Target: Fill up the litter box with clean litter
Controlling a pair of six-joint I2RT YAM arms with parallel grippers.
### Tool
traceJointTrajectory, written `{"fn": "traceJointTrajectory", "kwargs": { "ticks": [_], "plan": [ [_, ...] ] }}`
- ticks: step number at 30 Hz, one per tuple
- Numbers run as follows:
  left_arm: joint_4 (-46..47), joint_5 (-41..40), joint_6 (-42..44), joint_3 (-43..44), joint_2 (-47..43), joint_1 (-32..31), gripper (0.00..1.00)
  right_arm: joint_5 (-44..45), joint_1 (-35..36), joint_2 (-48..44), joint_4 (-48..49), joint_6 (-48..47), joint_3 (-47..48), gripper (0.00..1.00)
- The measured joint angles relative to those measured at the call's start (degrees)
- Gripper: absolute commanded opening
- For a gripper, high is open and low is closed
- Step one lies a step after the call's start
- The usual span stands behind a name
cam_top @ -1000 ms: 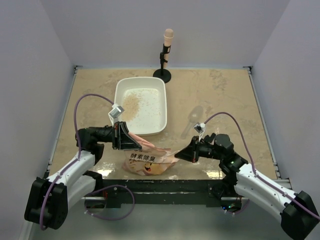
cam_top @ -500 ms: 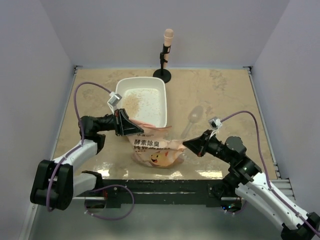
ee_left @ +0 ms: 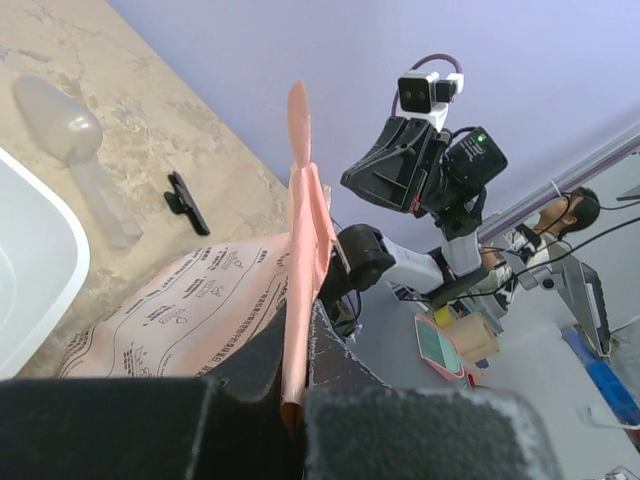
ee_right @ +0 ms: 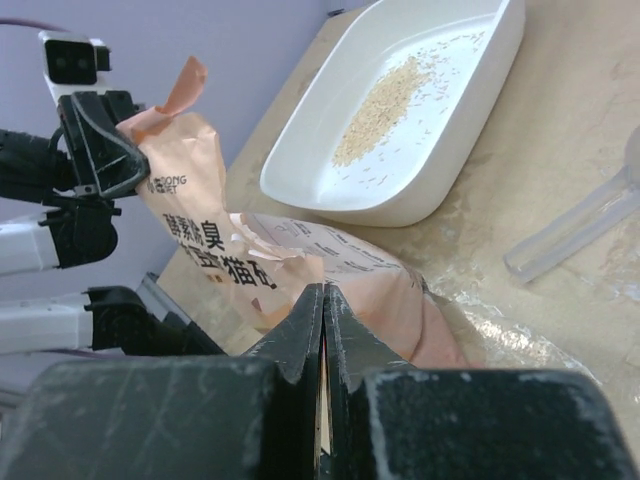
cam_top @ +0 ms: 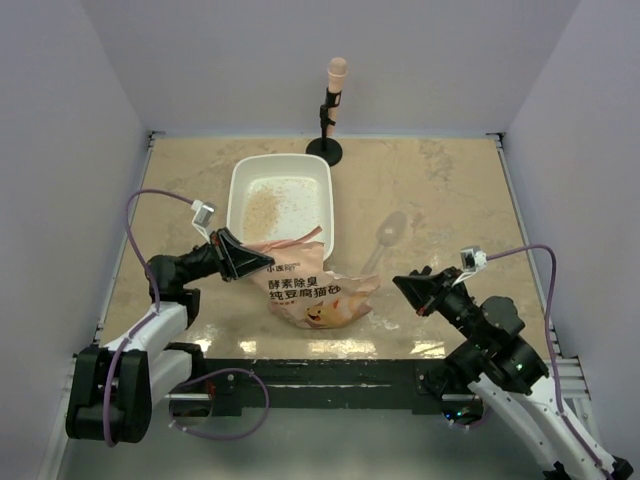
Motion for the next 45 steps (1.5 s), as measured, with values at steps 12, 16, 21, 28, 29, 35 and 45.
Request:
{"fn": "traceJointTrajectory", "kwargs": {
  "ticks": [12,16,21,28,29,35,45],
  "plan": [
    [0.2,-0.7,0.1,-0.9,-1.1,0.1,0.00,-1.4,0.0,24.0,0.3,-5.0,15.0,0.00],
    [0.2,-0.6,0.1,-0.9,-1.3,0.0,0.00,-6.6,0.0,36.2,0.1,-7.7,24.3,0.00],
    [0.2,-0.6,0.1,-0.9,-1.6,-0.1,0.00,-11.8,0.1,42.0,-4.0,-10.2,27.6,0.11],
    [0.2,-0.7,0.1,-0.9,-1.6,-0.3,0.00,-15.4,1.7,45.0,-9.6,-12.2,32.0,0.34],
    [0.2,-0.7,0.0,-0.9,-1.6,-0.3,0.00,-15.5,2.2,45.4,-10.0,-12.5,32.2,0.33],
    [0.2,-0.6,-0.4,-0.9,-1.6,-0.4,0.00,-15.1,6.4,51.1,-13.5,-13.7,34.2,0.18],
    [0.2,-0.6,-0.5,-0.9,-2.4,-1.3,0.00,-12.6,7.0,53.6,-16.3,-14.3,34.9,0.09]
  ]
}}
